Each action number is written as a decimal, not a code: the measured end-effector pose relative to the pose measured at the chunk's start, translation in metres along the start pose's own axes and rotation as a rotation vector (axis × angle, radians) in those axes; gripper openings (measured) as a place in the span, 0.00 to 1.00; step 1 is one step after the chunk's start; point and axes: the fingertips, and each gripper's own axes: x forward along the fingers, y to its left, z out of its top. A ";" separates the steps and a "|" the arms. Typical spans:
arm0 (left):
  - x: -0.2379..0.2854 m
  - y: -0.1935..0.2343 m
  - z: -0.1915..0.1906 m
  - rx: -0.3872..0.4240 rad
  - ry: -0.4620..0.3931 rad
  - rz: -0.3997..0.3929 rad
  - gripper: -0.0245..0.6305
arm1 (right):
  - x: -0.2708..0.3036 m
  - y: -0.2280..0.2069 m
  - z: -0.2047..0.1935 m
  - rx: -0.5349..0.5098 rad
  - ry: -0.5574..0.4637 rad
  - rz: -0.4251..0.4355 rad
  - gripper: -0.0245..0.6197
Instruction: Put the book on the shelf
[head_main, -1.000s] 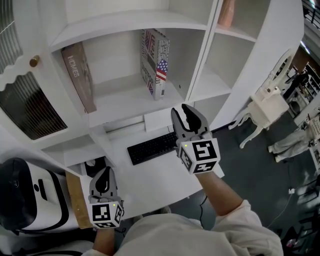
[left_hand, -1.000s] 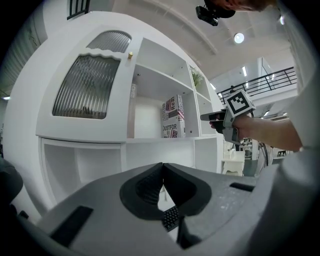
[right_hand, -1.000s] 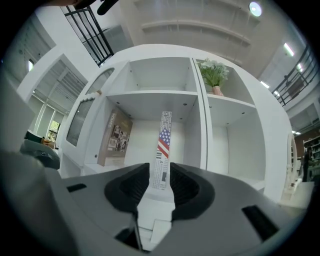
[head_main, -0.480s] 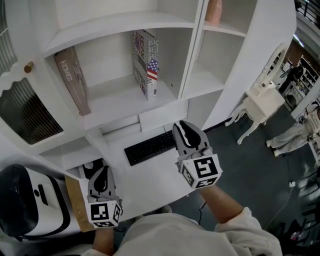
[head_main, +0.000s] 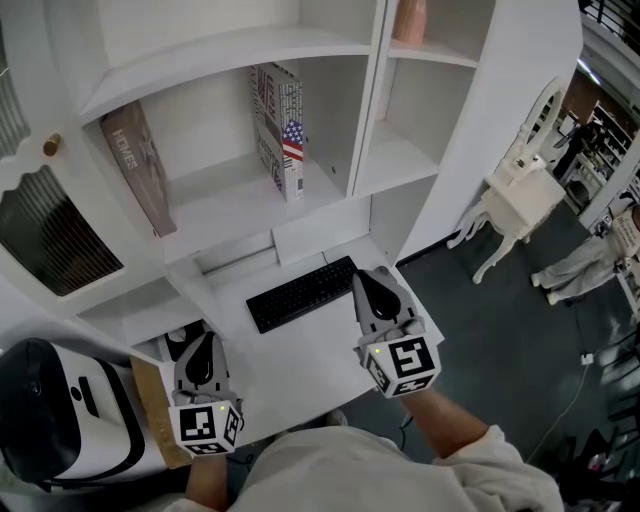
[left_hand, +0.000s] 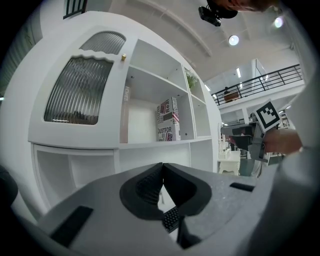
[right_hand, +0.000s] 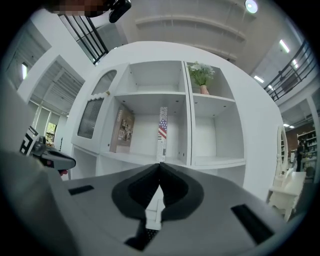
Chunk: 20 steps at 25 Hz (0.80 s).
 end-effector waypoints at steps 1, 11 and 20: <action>0.000 -0.001 0.000 0.000 0.000 -0.001 0.04 | -0.002 0.000 -0.002 0.004 0.002 0.000 0.04; -0.003 -0.005 0.002 0.011 0.000 -0.020 0.04 | -0.013 0.003 -0.009 0.018 0.011 -0.008 0.04; -0.006 -0.008 0.002 0.016 0.002 -0.028 0.04 | -0.017 0.004 -0.008 0.012 0.015 -0.008 0.04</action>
